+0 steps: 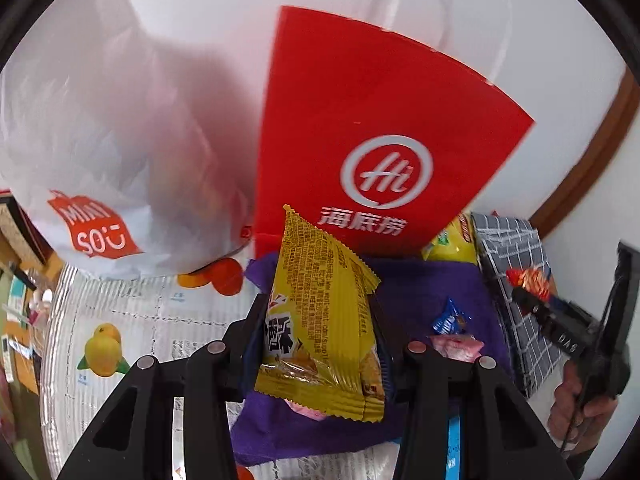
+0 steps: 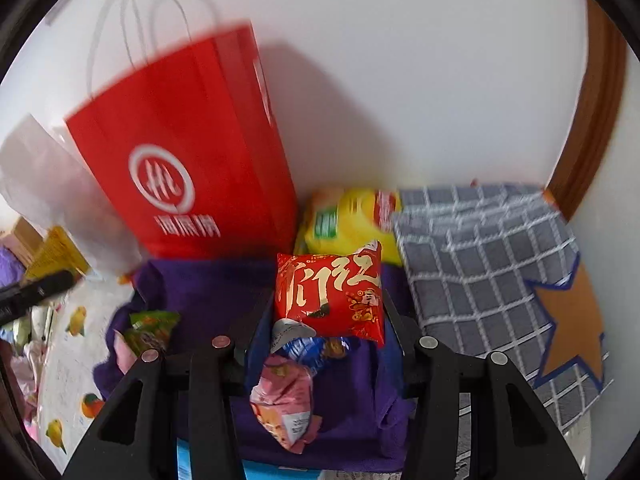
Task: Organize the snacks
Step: 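Carry the red packet and yellow bag over the purple towel with both tools, then open the right tool onto the towel while the left releases the yellow bag, then move both open tools back toward the remaining snack pile, then grasp the pink wafer packet with the right tool while the left grasps the pink candy stick, then lift and carry both packets toward the purple towel with both tools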
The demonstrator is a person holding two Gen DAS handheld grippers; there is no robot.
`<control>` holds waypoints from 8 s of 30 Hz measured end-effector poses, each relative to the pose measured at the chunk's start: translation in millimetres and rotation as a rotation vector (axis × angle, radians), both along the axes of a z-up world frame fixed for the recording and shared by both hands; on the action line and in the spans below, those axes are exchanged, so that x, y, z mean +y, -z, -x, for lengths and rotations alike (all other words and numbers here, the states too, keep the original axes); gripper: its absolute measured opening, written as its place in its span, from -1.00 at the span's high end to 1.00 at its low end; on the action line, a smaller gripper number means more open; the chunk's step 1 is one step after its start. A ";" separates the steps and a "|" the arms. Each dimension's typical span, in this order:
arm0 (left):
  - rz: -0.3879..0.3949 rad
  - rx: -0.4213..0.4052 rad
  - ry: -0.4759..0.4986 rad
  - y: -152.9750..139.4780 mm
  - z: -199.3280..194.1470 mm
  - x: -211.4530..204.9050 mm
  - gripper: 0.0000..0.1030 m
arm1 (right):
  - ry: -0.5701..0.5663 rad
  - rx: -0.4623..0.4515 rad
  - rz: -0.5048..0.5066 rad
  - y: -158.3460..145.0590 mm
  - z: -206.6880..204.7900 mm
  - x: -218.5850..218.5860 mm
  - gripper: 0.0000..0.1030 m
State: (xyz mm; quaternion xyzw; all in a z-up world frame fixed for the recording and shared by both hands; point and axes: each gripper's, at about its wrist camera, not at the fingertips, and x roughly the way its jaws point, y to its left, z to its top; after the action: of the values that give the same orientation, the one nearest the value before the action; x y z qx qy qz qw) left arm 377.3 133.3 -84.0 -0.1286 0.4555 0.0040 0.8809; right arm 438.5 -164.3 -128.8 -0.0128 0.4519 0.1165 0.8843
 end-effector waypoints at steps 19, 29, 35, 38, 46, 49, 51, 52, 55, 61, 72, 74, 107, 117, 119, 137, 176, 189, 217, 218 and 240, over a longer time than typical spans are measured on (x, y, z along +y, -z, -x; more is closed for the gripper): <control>-0.044 0.101 0.070 27.1 -15.9 -25.8 0.16 | -0.010 0.173 0.099 49.8 -15.3 3.6 0.06; -0.062 0.211 0.087 56.3 -26.6 -33.7 0.16 | -0.032 0.210 0.081 58.8 -15.2 9.4 0.05; -0.066 0.242 0.077 66.2 -28.9 -34.5 0.15 | -0.057 0.230 0.086 67.8 -17.5 14.8 0.04; -0.050 0.251 0.071 68.9 -29.6 -31.7 0.15 | -0.068 0.246 0.075 70.2 -19.0 17.0 0.03; 0.002 0.261 0.079 73.0 -30.9 -31.5 0.14 | -0.105 0.203 0.032 56.3 -11.4 16.8 -0.11; 0.023 0.257 0.089 74.3 -31.5 -35.3 0.14 | -0.099 0.189 0.018 49.0 -9.5 14.8 -0.17; 0.029 0.258 0.096 75.5 -31.9 -38.3 0.14 | -0.101 0.180 0.008 45.2 -8.4 14.2 -0.20; 0.039 0.255 0.099 75.7 -32.1 -39.1 0.14 | -0.101 0.173 0.008 43.0 -7.3 14.0 -0.20; 0.100 0.250 0.119 75.7 -32.7 -40.4 0.14 | -0.093 0.152 0.006 35.8 -4.9 12.6 -0.20; 0.118 0.241 0.134 77.1 -33.4 -46.2 0.15 | -0.075 0.085 -0.025 13.1 4.8 7.6 -0.20; 0.125 0.151 0.154 52.5 -24.6 -53.7 -0.25 | -0.102 -0.019 -0.032 -18.0 25.9 13.6 -0.20; 0.120 0.139 0.154 46.3 -22.6 -53.0 -0.25 | -0.104 -0.029 -0.023 -20.4 27.6 17.3 -0.20; -0.071 -0.044 0.107 -38.2 115.5 -60.2 -0.22 | -0.009 -0.093 0.032 -12.8 253.2 -23.9 0.15; -0.120 0.002 0.042 2.2 191.0 -32.3 -0.25 | -0.157 -0.035 0.022 28.6 281.2 22.5 0.12; -0.107 0.014 0.028 9.6 200.3 -24.3 -0.25 | -0.190 -0.017 0.009 38.0 284.1 30.8 0.12; -0.046 0.035 0.015 44.2 230.7 -2.1 -0.25 | -0.325 0.120 0.021 72.4 291.2 62.0 0.58; -0.162 0.164 0.021 104.1 196.9 -36.4 0.68 | -0.009 -0.002 0.103 95.3 252.2 -37.6 0.21; -0.209 0.020 -0.002 118.1 217.0 -34.9 0.54 | -0.009 0.024 0.016 101.6 228.2 -34.6 0.17; -0.176 0.013 0.000 118.0 217.5 -33.1 0.55 | -0.064 0.009 0.092 102.0 230.9 -23.9 0.12; -0.168 0.011 0.001 117.6 217.4 -32.0 0.55 | -0.063 0.008 0.094 101.9 231.0 -23.8 0.13; -0.080 -0.051 0.084 110.7 232.3 -37.8 0.59 | 0.031 -0.049 -0.005 66.4 265.9 -41.5 0.30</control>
State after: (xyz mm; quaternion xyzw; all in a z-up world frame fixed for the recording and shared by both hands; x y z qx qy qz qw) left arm 145.0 95.5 -194.7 -0.0742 0.4373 -0.0182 0.8961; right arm 172.6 -205.8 -195.2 -0.0063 0.4300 0.1035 0.8968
